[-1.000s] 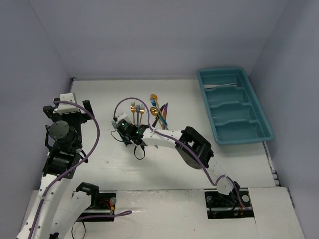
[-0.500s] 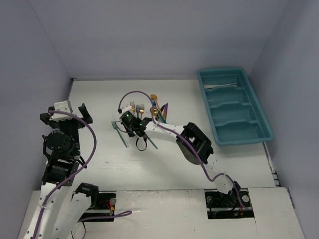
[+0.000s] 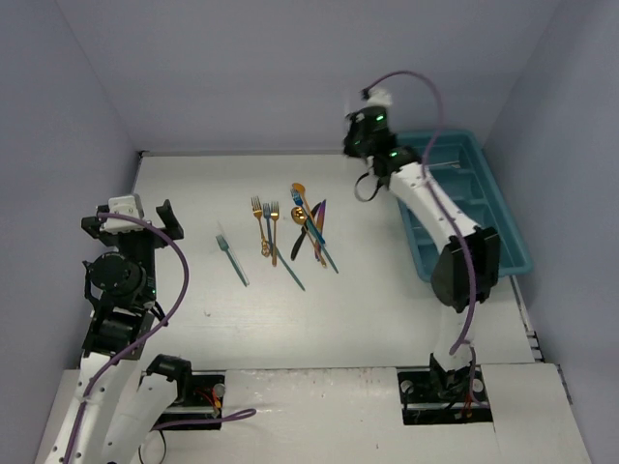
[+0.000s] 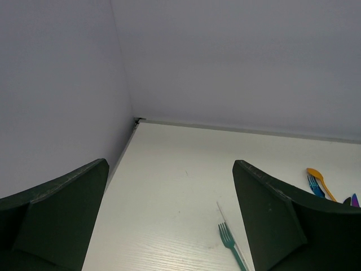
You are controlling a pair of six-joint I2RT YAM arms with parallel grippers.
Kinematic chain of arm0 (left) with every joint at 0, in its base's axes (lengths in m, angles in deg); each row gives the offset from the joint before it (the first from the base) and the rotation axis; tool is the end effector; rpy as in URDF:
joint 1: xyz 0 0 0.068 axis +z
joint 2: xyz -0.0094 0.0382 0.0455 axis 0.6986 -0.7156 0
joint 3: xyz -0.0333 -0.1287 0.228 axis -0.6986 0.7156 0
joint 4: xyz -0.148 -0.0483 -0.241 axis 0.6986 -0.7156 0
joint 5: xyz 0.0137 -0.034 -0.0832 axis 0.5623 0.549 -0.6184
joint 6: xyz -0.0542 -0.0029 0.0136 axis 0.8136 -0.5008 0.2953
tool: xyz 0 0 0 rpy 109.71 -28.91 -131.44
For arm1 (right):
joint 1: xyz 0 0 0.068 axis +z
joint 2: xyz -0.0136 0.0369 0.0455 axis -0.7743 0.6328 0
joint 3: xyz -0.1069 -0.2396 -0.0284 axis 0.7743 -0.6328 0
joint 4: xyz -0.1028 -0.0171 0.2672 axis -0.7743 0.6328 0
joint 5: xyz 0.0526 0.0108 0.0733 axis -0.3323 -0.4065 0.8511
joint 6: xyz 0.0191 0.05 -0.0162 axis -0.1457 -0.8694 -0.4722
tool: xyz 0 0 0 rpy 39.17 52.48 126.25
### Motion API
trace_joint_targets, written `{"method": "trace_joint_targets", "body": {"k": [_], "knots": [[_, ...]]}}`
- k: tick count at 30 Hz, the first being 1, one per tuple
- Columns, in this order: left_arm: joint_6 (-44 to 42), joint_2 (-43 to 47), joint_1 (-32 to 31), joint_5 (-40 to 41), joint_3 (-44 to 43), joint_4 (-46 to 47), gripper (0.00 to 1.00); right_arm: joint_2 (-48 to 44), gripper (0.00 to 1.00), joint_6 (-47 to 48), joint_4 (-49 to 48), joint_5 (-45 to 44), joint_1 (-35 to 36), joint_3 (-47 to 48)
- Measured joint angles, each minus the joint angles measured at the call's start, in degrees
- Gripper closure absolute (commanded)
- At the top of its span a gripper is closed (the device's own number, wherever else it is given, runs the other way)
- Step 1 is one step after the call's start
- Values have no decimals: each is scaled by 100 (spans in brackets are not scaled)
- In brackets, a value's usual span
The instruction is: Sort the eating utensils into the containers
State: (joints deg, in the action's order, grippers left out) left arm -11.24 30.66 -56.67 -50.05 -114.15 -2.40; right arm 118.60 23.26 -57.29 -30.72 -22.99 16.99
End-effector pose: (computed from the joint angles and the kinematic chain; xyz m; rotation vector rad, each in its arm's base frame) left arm 0.1649 -0.0240 0.3953 -0.1070 1.3308 0.0429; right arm 0.4470 0.2315 0.3477 -0.0984 1.8152 0.4919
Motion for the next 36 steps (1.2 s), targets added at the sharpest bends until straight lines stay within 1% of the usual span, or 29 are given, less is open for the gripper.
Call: {"method": "trace_joint_targets", "body": {"k": [3,6,8,10,13,16,18,21,25,29,31,36], "knots": [[0,-30,0,-67,0,2,10,-248,100,-471,-176,43,-1076,22],[2,-86,0,-121,0,4,10,-261,100,-1107,-422,47,-2083,-123],[2,-128,0,-140,0,4,10,-191,100,-1506,-452,26,-2560,-222],[2,-187,0,-157,0,4,10,-23,100,-1897,-514,13,-2892,-241],[23,-277,0,-176,0,5,10,348,100,-2378,-644,33,-3140,-180],[71,-345,0,-191,0,4,10,915,100,-2836,-793,72,-3290,39],[96,-382,0,-199,0,5,10,1289,98,-3085,-826,79,-3363,197],[139,-442,0,-216,0,9,10,1753,89,-3397,-858,75,-3418,416],[187,-518,0,-274,0,9,10,2146,69,-3708,-919,73,-3432,648],[221,-562,0,-290,0,9,10,2286,54,-3806,-1023,81,-3431,849],[250,-569,0,-292,0,9,10,2286,51,-3758,-1093,119,-3430,931],[423,-600,-2,-265,0,-20,10,2100,50,-3440,-1196,304,-3430,877]]}}
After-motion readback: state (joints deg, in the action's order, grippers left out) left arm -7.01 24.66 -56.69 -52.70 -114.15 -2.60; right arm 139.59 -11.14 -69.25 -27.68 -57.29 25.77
